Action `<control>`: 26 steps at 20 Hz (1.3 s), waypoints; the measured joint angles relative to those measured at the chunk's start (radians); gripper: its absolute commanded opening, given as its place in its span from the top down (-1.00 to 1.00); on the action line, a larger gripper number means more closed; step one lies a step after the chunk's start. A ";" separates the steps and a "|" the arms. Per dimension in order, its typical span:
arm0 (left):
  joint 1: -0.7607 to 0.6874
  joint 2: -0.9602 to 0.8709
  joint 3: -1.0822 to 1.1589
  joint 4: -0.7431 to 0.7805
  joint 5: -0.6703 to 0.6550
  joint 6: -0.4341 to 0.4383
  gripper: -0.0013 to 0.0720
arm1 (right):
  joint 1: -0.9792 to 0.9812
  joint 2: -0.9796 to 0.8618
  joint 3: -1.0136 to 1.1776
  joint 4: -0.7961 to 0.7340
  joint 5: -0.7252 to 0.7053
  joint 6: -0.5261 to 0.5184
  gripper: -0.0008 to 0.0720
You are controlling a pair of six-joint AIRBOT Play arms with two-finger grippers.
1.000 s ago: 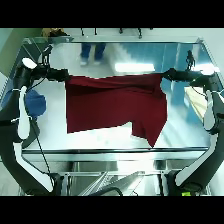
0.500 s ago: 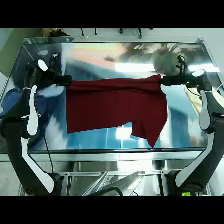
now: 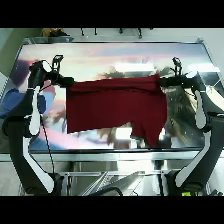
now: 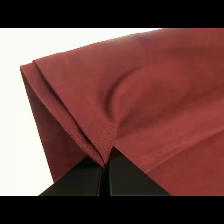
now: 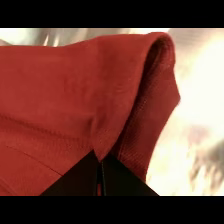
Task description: Fold the shirts.
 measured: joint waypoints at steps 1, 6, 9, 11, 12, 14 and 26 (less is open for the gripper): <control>-0.002 0.000 -0.009 0.006 0.000 -0.008 0.93 | 0.004 -0.003 0.000 -0.003 0.000 0.000 0.93; -0.004 -0.002 -0.014 0.052 -0.020 -0.046 -0.90 | 0.013 0.005 0.000 -0.022 0.002 0.003 -0.11; -0.004 0.008 0.049 0.056 -0.095 -0.057 -0.89 | 0.000 0.065 0.000 -0.050 0.030 0.019 -0.11; 0.002 0.050 0.048 0.057 -0.167 -0.068 -0.84 | -0.024 0.124 0.000 -0.099 0.080 0.068 0.01; 0.009 0.080 0.023 0.059 -0.211 -0.079 -0.84 | -0.044 0.156 0.000 -0.121 0.122 0.092 0.00; 0.027 0.149 -0.077 0.066 -0.303 -0.097 -0.84 | -0.097 0.208 -0.006 -0.146 0.222 0.135 0.00; 0.091 0.463 -0.902 -0.137 -0.122 -0.059 -0.81 | -0.412 0.469 -0.529 0.081 0.579 0.181 0.01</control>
